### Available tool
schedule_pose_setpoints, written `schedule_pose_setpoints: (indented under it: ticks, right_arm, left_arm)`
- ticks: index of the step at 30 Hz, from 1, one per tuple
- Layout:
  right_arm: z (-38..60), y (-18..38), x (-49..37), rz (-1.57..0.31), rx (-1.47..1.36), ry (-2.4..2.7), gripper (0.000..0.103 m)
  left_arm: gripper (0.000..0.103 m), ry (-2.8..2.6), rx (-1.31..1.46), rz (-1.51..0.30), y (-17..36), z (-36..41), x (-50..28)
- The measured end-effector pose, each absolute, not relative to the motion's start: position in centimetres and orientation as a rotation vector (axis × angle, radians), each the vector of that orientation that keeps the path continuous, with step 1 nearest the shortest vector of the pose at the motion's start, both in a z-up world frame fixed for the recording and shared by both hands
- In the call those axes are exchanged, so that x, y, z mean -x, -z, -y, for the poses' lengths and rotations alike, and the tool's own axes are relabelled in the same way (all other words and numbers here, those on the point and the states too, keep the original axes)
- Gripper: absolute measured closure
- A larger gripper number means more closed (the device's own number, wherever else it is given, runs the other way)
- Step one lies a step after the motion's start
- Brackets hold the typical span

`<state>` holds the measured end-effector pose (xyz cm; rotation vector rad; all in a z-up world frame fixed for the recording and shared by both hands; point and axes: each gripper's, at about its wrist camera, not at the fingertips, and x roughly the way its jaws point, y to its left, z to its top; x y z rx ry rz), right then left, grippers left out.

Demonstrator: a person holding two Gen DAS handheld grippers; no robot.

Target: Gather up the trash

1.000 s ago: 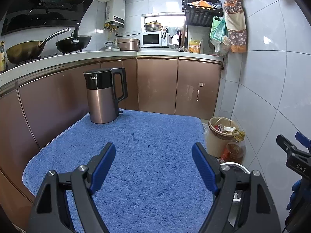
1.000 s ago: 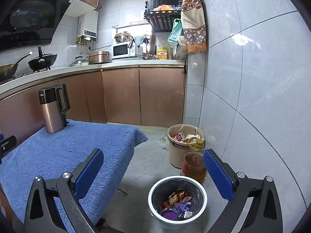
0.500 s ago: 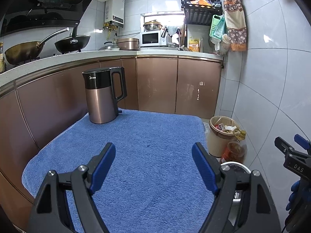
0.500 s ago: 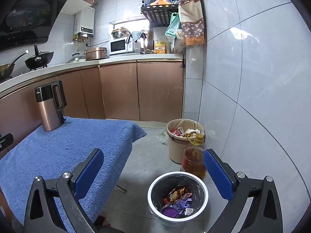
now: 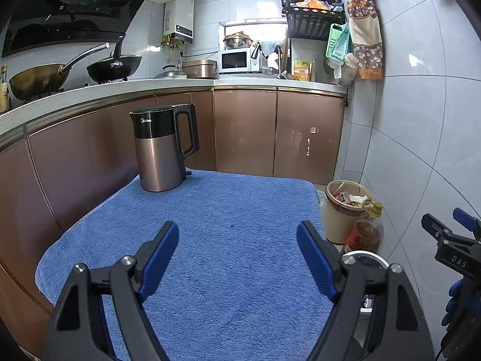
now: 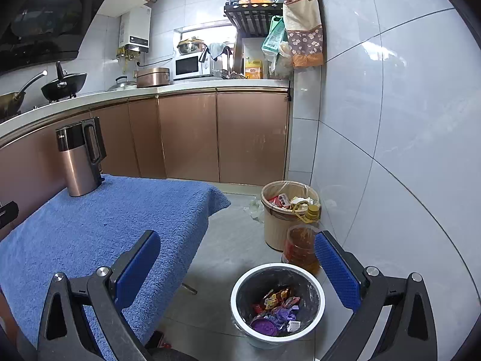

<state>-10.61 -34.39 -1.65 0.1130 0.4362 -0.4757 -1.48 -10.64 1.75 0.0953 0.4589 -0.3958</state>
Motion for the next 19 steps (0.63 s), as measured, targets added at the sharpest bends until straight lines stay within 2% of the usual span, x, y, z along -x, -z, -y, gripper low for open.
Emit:
schedule_pose_setpoints:
  ticks: [19]
  right_arm:
    - [34.12,1.56,10.41,-0.439,-0.097,0.474,0.000]
  left_arm:
    - [0.023,0.413,-0.085,-0.484,-1.60,10.40,1.10]
